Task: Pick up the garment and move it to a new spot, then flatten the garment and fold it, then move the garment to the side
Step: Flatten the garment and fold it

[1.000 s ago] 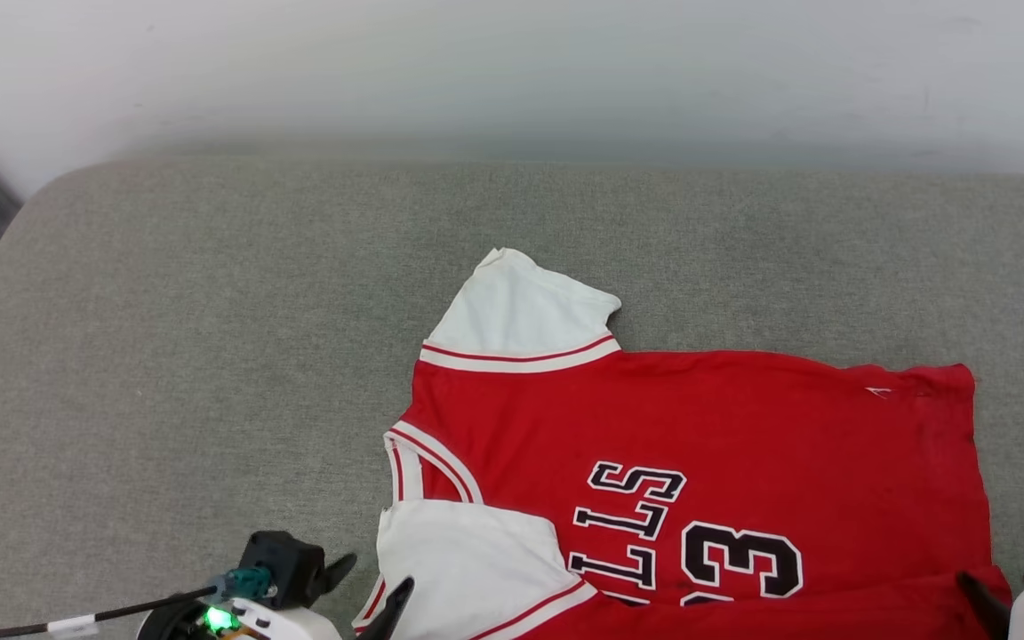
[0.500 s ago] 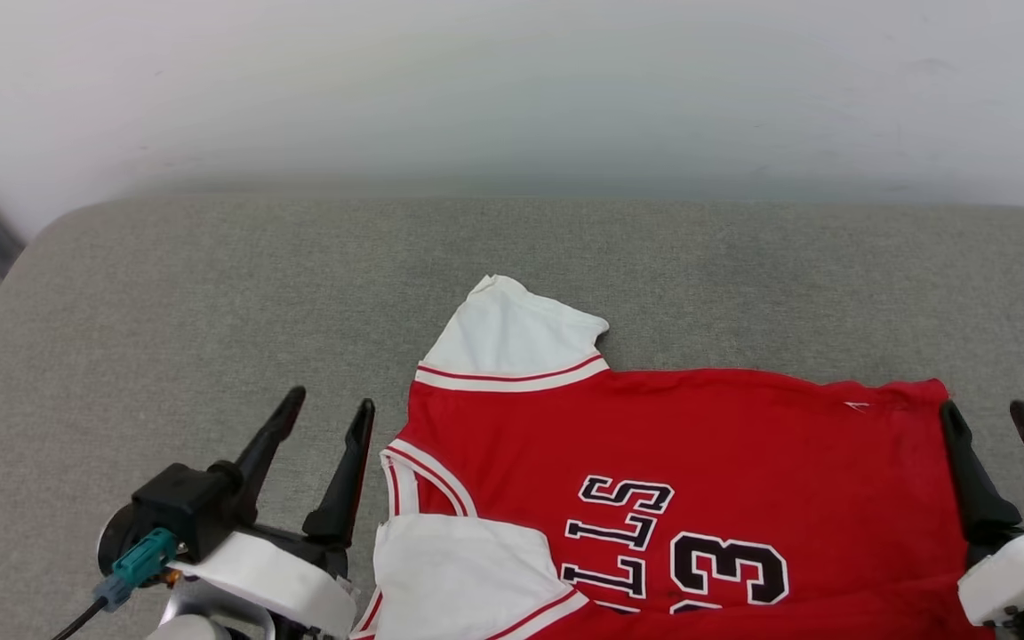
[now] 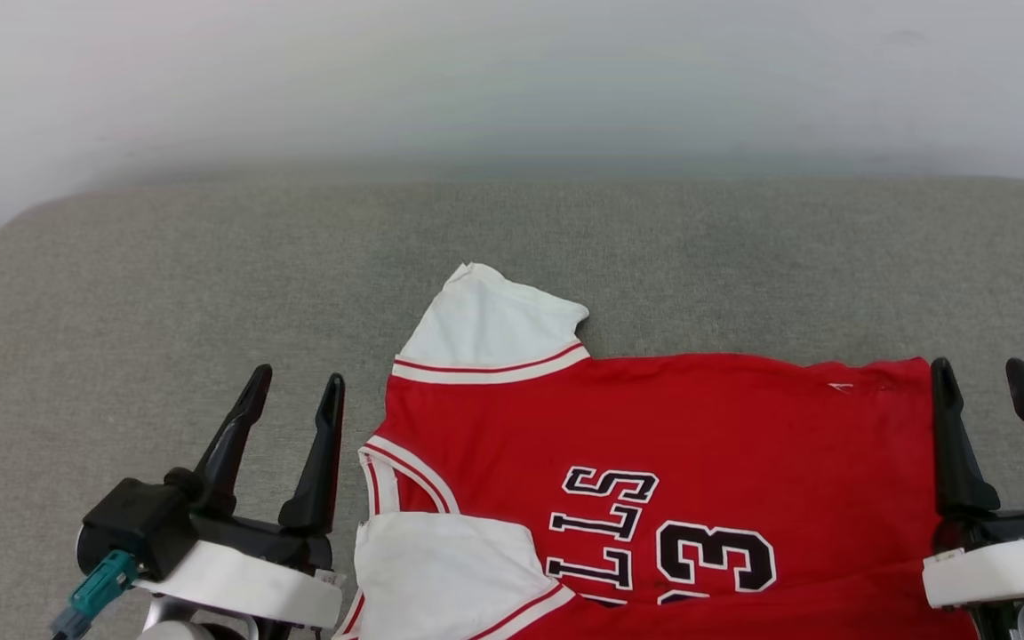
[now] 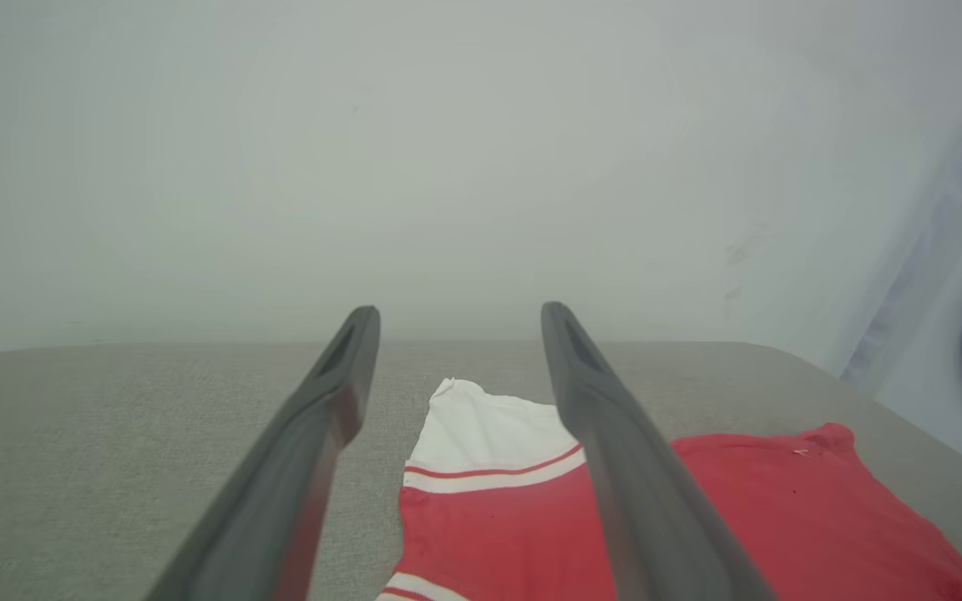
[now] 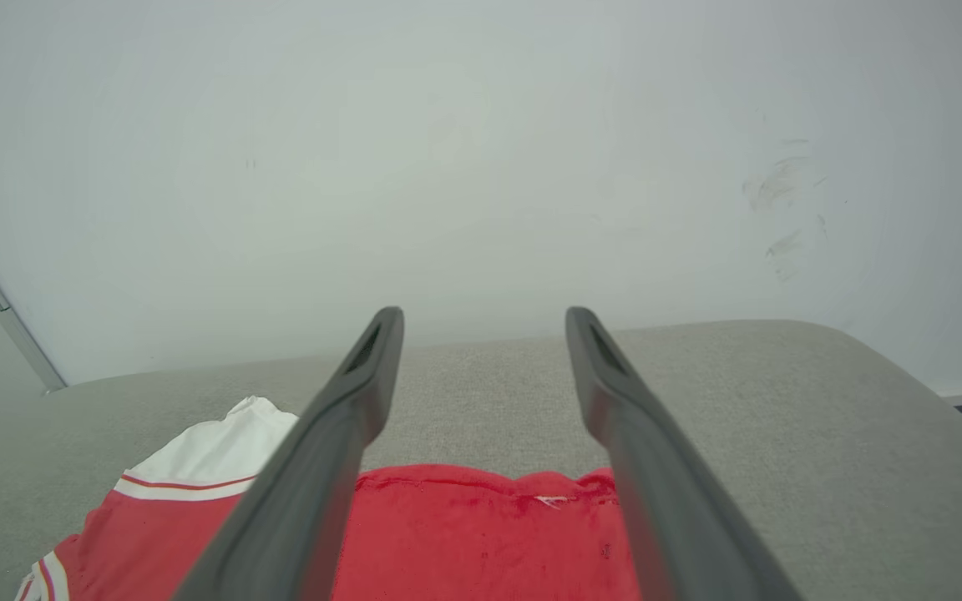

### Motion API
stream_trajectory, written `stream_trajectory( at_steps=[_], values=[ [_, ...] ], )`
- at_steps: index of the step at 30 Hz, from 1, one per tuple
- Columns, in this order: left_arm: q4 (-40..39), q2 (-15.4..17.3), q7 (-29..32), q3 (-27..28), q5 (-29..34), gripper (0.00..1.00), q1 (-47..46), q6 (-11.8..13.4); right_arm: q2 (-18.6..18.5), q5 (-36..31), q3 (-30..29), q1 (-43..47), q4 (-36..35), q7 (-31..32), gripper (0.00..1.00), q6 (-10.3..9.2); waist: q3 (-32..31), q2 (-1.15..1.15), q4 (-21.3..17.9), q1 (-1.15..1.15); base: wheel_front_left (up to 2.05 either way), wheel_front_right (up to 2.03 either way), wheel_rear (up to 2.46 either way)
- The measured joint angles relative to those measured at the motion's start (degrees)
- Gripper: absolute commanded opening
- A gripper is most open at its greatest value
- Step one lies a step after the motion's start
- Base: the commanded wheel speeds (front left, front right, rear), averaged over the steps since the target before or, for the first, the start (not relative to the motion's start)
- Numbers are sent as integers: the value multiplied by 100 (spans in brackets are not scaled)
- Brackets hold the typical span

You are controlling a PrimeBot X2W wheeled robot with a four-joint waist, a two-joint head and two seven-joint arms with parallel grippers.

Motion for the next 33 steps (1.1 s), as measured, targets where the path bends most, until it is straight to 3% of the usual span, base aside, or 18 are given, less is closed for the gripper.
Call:
stream_trajectory(
  at_steps=[3,7,8,12,21,27,33],
  values=[
    [146,-29,0,20,120,100,-134,-253,91,45,-29,-112,29,-74,100,0,136,0,-28,0,0,0,0],
    [377,194,254,-73,170,100,-677,-582,147,35,-25,-273,25,-113,100,0,386,0,-91,0,0,0,0],
    [546,435,733,-175,167,100,-1312,-844,171,-31,-24,-436,5,-107,100,0,636,0,-160,0,0,0,0],
    [832,892,1486,-355,186,100,-2267,-1080,193,-48,27,-587,34,-81,100,0,986,0,-301,0,0,0,0],
    [1492,1662,3702,-940,-824,100,-4380,-1193,248,142,249,-906,225,-256,100,0,1628,0,-839,1,0,0,0],
    [1920,1983,5647,-1349,-1595,100,-5309,-1194,260,385,409,-1014,415,-486,100,0,2013,0,-1182,1,0,0,0],
    [2141,2060,6741,-1579,-1871,100,-5913,-1194,261,509,628,-1127,664,-692,100,0,2401,0,-1453,1,0,0,0]
  ],
)
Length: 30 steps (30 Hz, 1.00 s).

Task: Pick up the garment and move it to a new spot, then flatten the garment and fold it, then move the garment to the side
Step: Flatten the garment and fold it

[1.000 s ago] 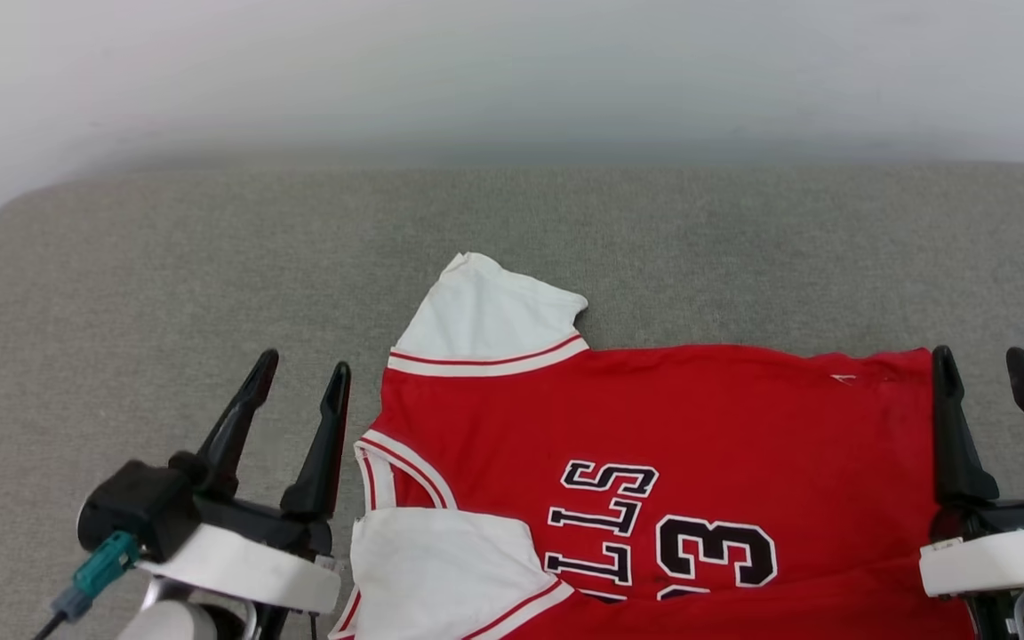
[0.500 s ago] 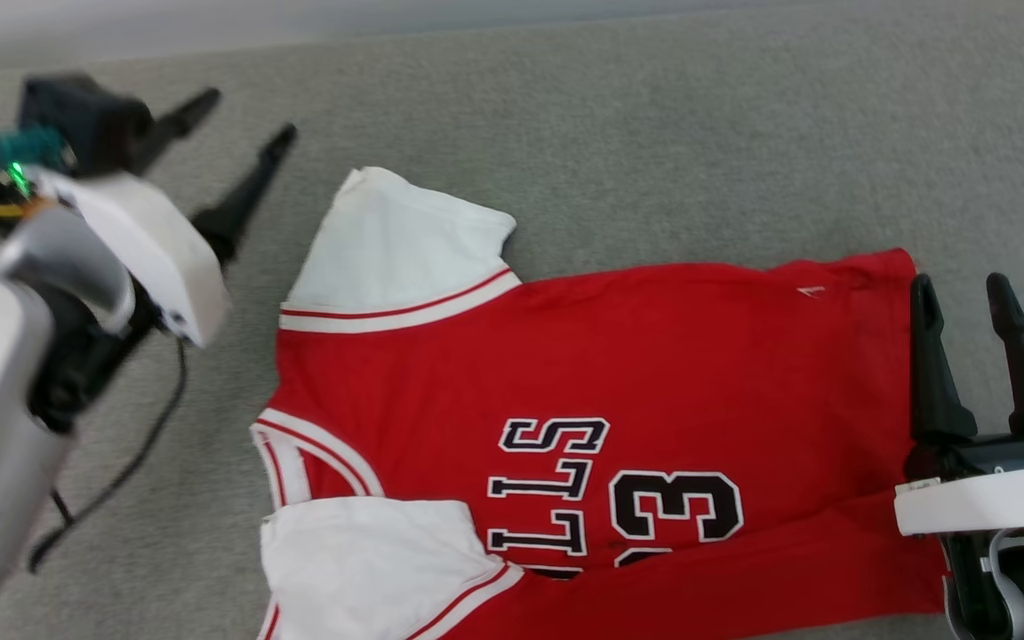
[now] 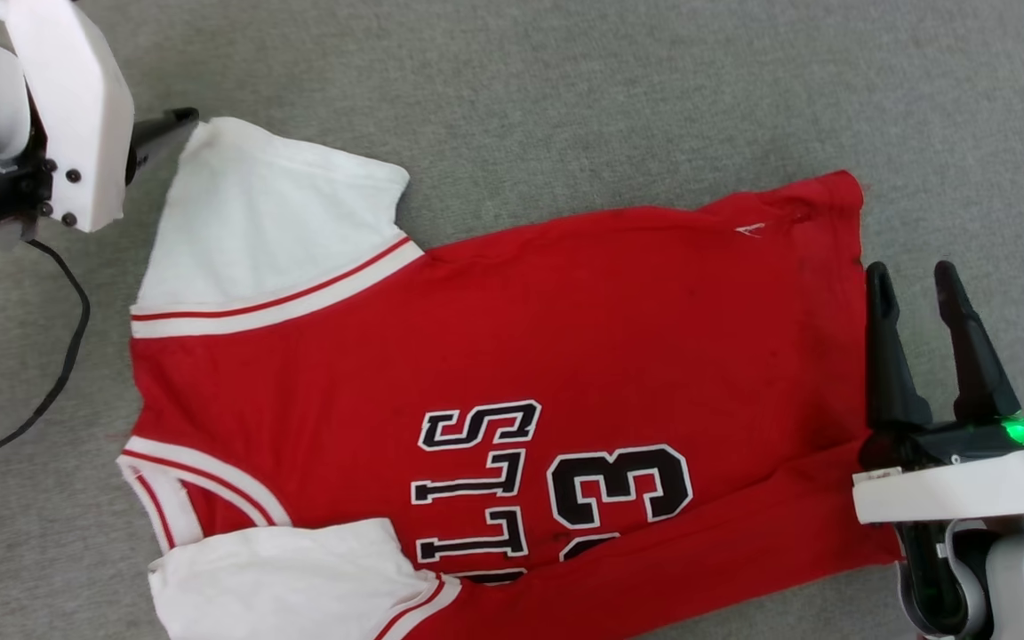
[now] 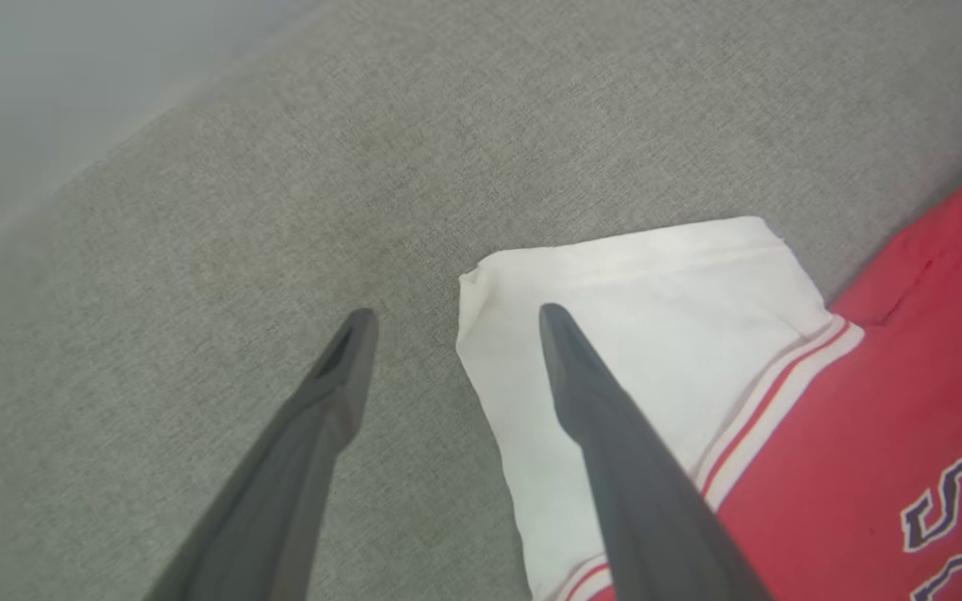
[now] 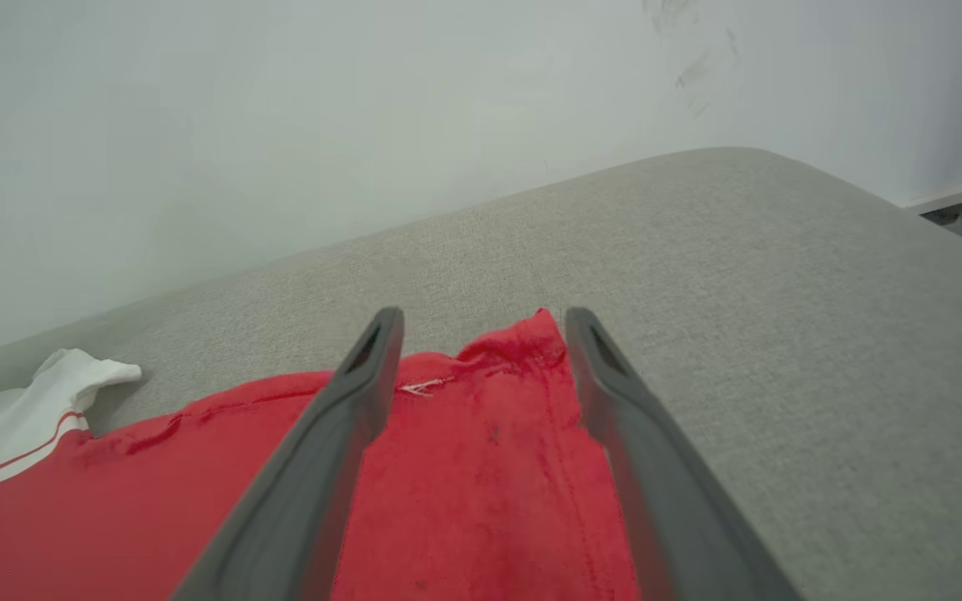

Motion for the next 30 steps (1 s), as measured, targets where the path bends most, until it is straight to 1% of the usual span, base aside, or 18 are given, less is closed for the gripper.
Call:
stream_trajectory(
  at_steps=[6,9,13,14,16,21,24,27,29,30],
  values=[
    [281,-5,443,-143,-35,100,-162,40,2,126,110,-161,178,-177,100,0,303,0,-225,0,0,0,0],
    [355,2,541,-242,-7,100,-174,37,1,166,130,-226,254,-252,100,0,407,0,-308,0,0,0,0],
    [401,94,520,-441,258,100,-276,7,2,196,160,-275,339,-307,100,0,495,0,-360,-1,0,0,0],
    [416,97,516,-488,282,91,-286,2,2,196,164,-287,356,-315,100,0,508,0,-363,-1,0,0,0],
    [453,90,514,-512,214,0,-285,2,2,199,181,-313,390,-339,100,0,511,0,-358,-1,0,0,0],
    [533,8,109,-586,188,0,-219,2,3,120,174,-332,494,-354,100,0,406,0,-310,-1,0,0,0],
    [544,-67,-223,-643,199,0,-116,1,4,-32,59,-343,452,-285,100,0,250,0,-254,0,0,0,0],
    [515,-143,-643,-658,269,0,-100,1,3,-290,-99,-339,319,14,100,0,54,0,-176,-1,0,0,0],
    [428,-204,-851,-714,267,0,-100,0,-82,-379,-151,-332,216,404,100,0,-72,0,-92,-1,0,0,0],
    [354,-234,-938,-756,265,0,-99,0,-183,-422,-146,-321,176,679,100,0,-132,0,-37,-1,0,0,0]
  ],
)
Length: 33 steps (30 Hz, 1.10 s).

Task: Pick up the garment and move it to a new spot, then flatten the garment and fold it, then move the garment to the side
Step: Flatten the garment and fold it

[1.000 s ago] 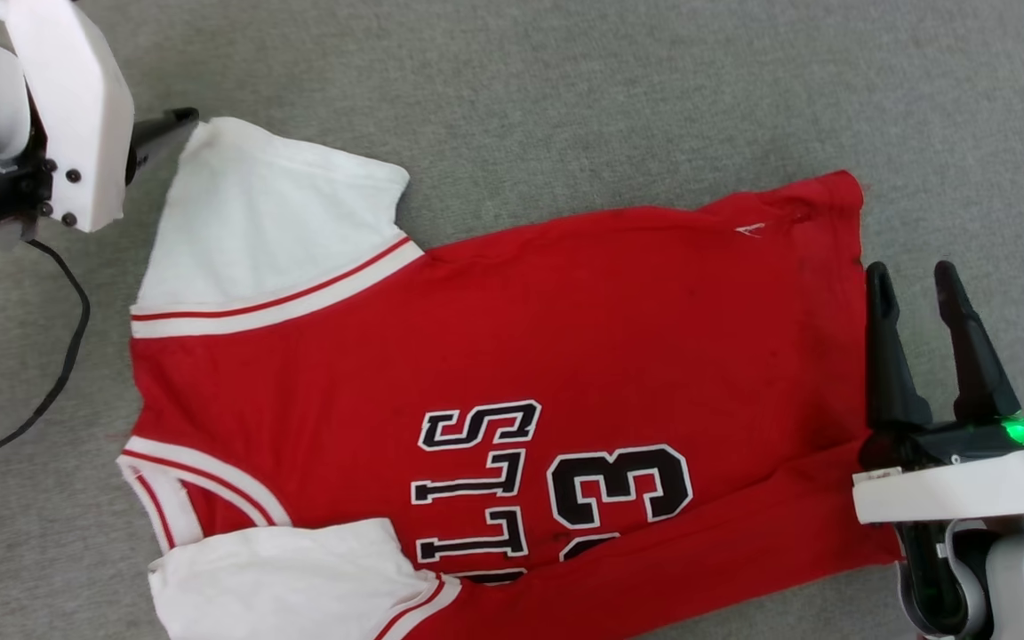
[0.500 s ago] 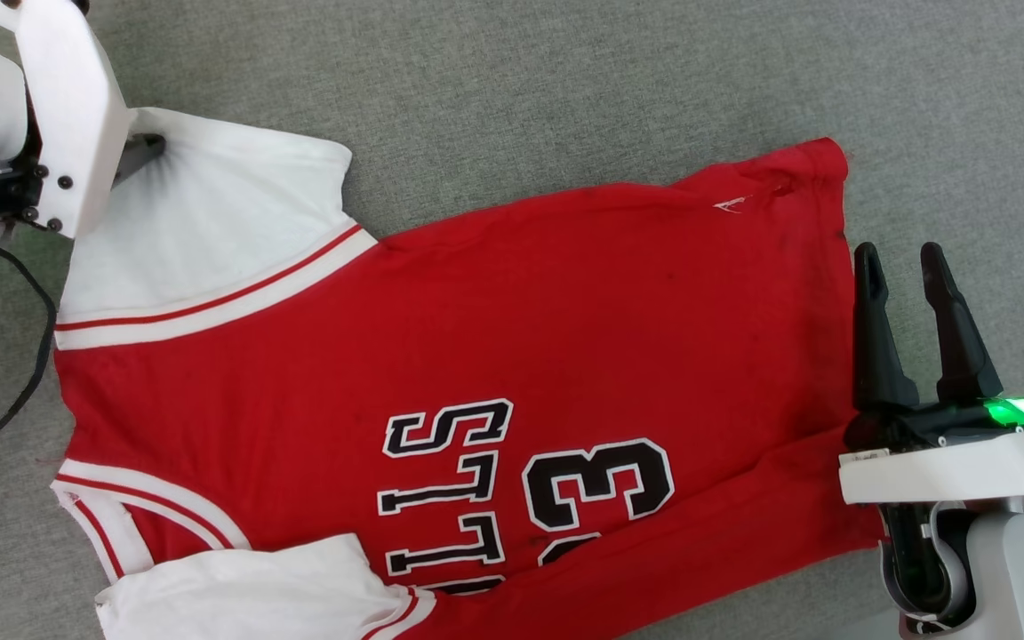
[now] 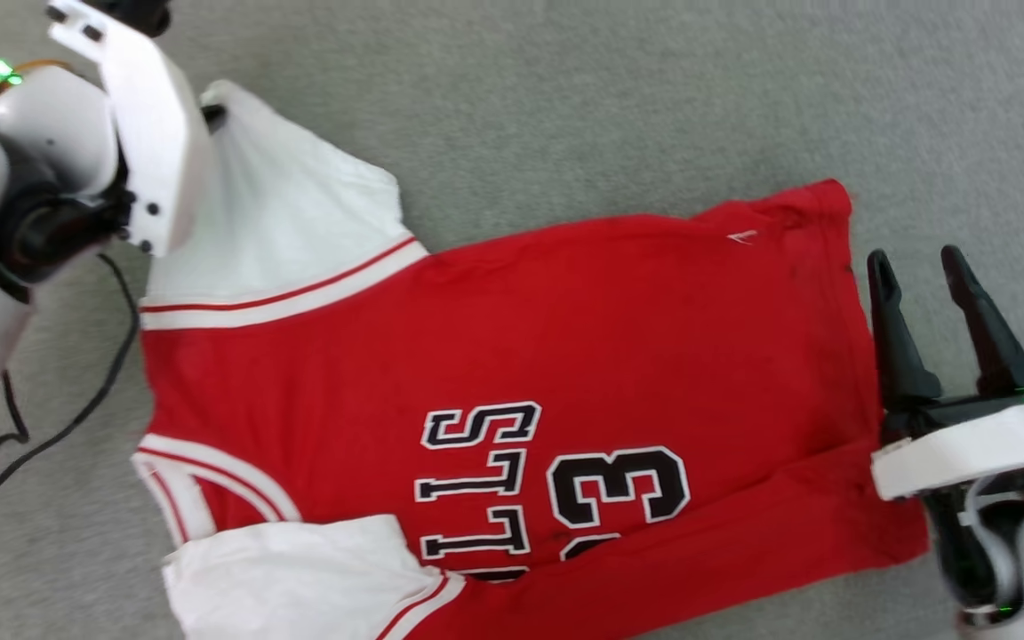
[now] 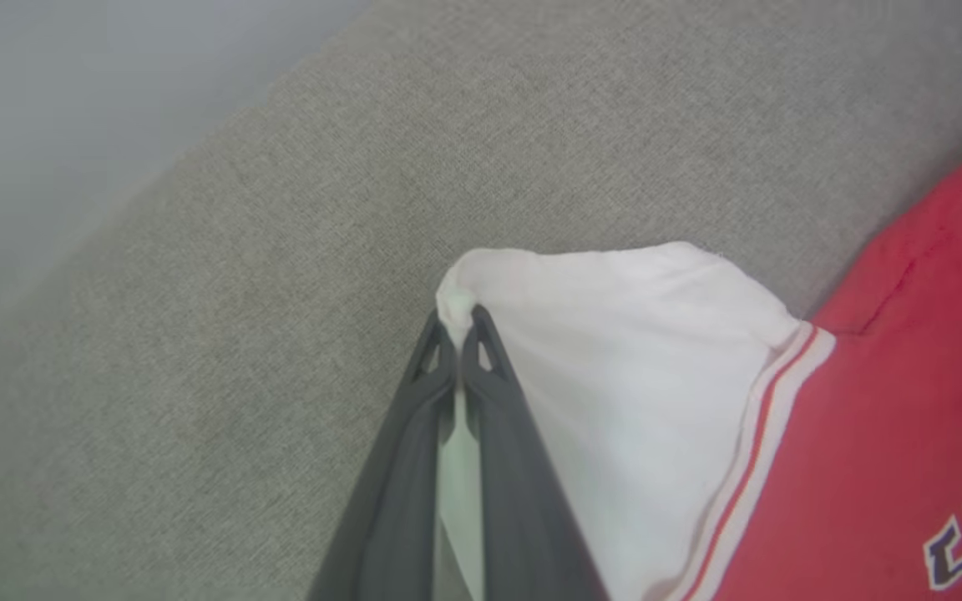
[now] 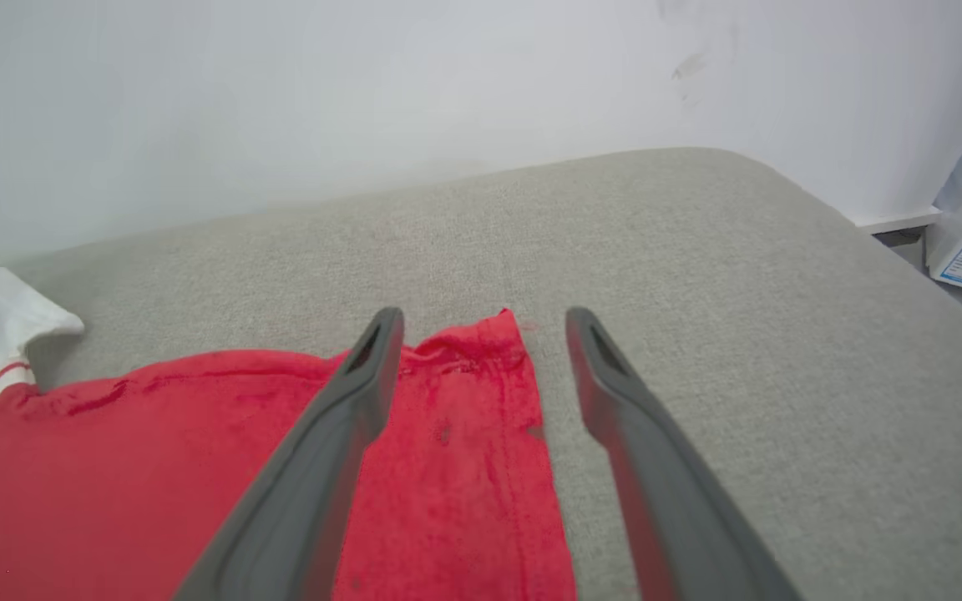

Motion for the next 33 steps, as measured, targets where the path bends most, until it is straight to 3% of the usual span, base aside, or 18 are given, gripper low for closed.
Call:
stream_trajectory(
  at_steps=[4,10,14,19,23,33],
  values=[
    [-397,-40,-292,-192,-41,0,66,0,-560,-25,27,36,-247,1335,100,1,-235,0,262,0,0,0,0],
    [-1218,124,-671,-335,-226,0,274,-1,-1428,134,-26,-171,-537,3683,100,0,-477,0,723,0,0,0,0],
    [-1747,321,-825,-459,-255,0,390,-8,-2003,279,-34,-447,-670,4912,100,1,-530,0,1040,0,0,0,0],
    [-2348,425,-1007,-460,-376,0,603,-2,-2234,570,-93,-833,-530,6146,100,1,-467,0,1363,0,0,0,0],
    [-2767,449,-1090,-469,-359,0,700,47,-2463,465,-44,-1200,-308,6642,100,1,-334,0,1560,0,0,0,0],
    [-3367,469,-1220,-533,-237,0,864,138,-2628,160,180,-1541,542,6869,100,1,39,0,1943,0,0,0,0]
  ],
)
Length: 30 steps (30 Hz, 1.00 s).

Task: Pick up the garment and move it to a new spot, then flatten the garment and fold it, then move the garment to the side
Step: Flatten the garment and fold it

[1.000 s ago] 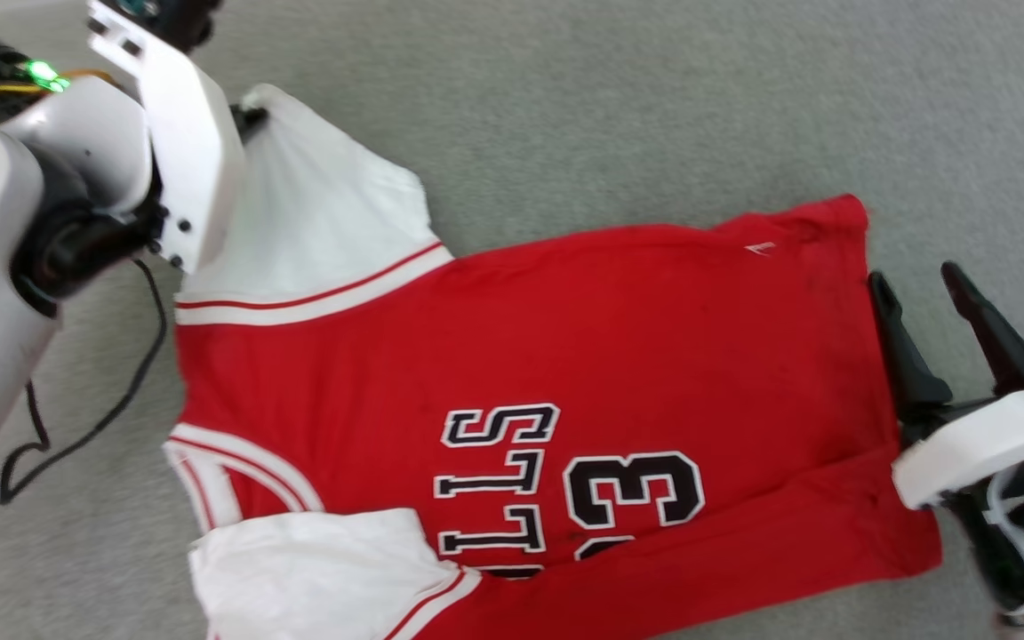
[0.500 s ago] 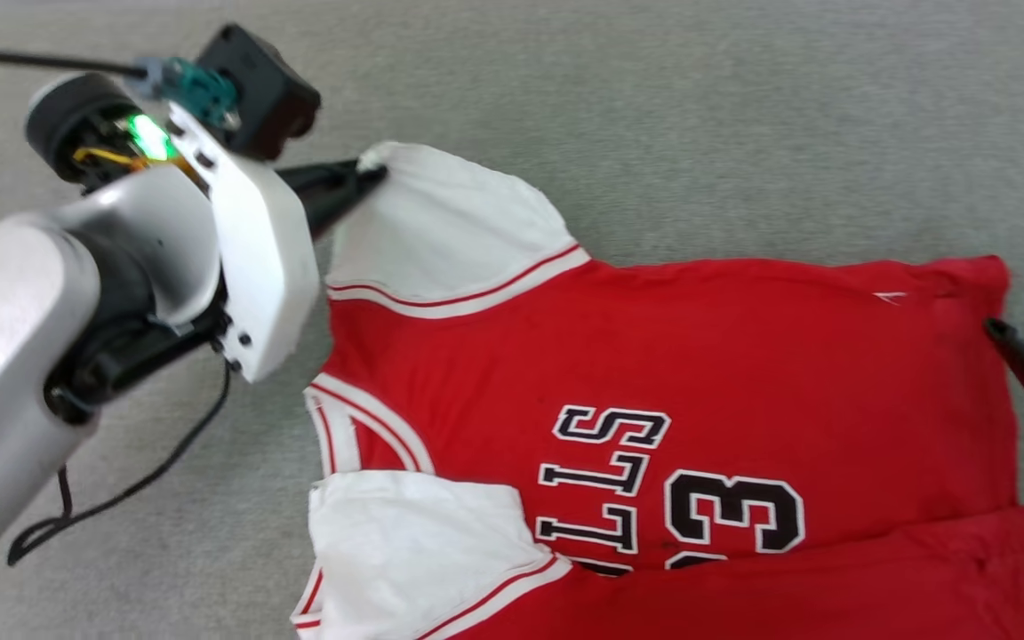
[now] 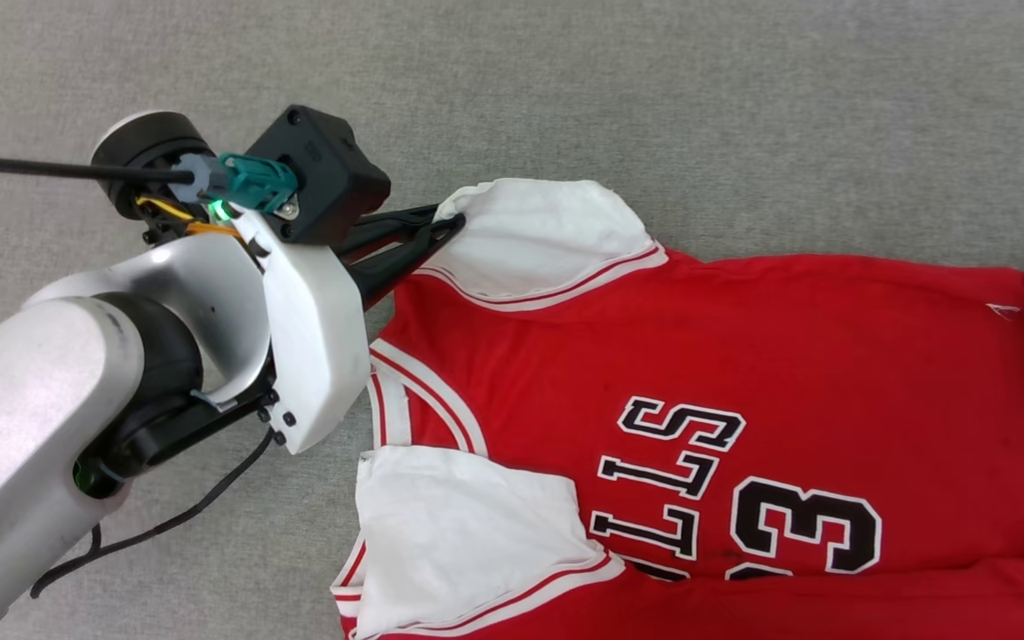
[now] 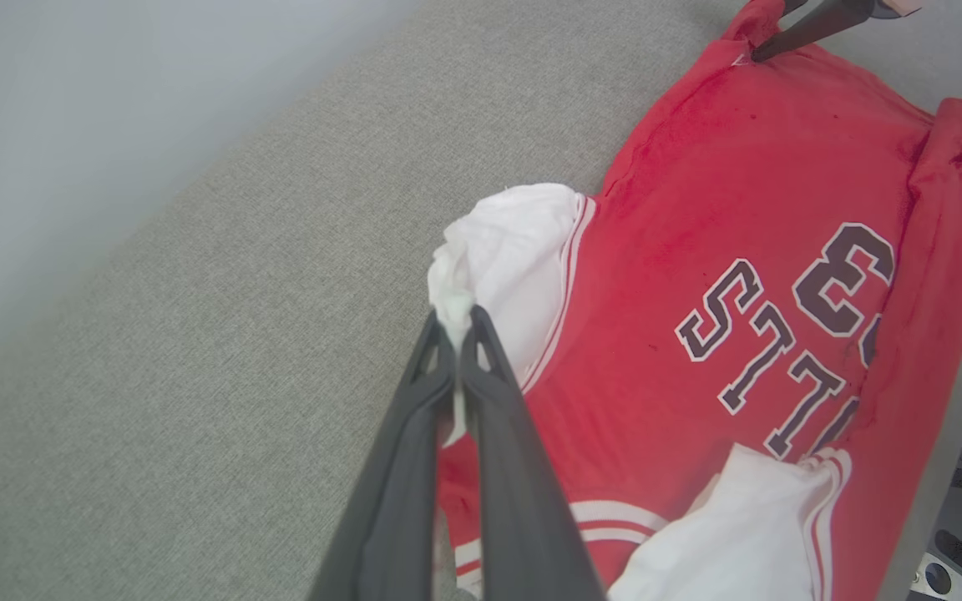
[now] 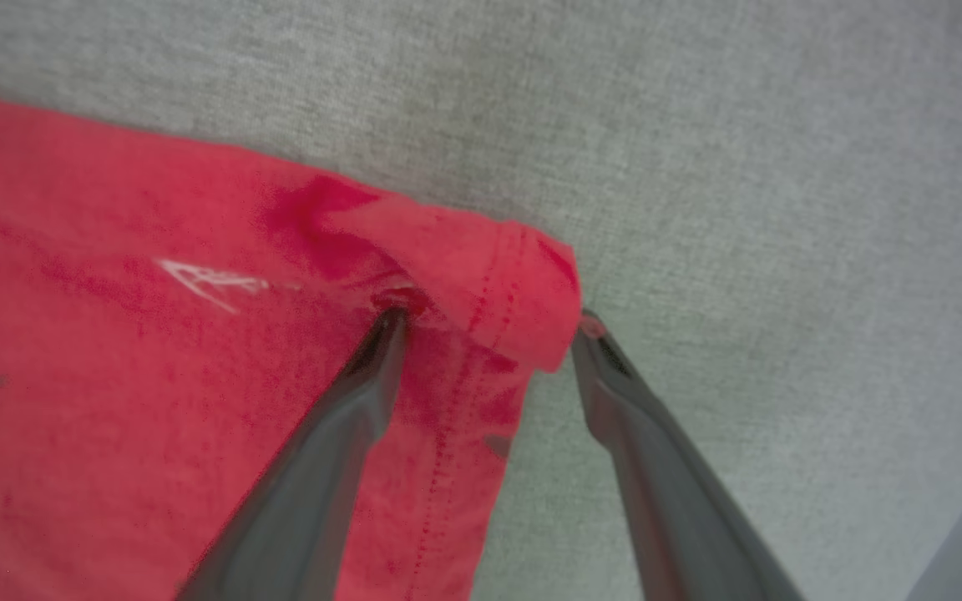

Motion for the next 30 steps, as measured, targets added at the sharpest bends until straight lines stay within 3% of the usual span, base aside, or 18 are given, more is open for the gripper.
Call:
stream_trajectory(
  at_steps=[9,10,11,12,20,30],
  values=[
    [-14,5,-115,-18,43,0,90,34,-109,65,244,-82,342,-331,100,-12,149,0,139,-1,0,0,0],
    [0,5,-130,-19,38,0,107,42,-109,86,266,-100,394,-391,83,-12,145,0,136,-1,0,0,0],
    [19,5,-145,-16,37,0,114,48,-112,111,296,-109,433,-497,15,-12,139,0,134,-2,0,0,0],
    [43,4,-157,-16,37,0,116,48,-110,122,314,-114,471,-619,0,-11,128,0,132,-2,0,0,0],
    [385,45,-377,-51,60,0,407,155,82,231,316,-86,751,-1227,0,-10,-288,0,72,0,0,0,0],
    [348,197,-739,-276,-235,0,1543,516,198,668,-260,1291,-90,-1548,0,-1,-1467,0,-65,0,0,0,0]
  ],
)
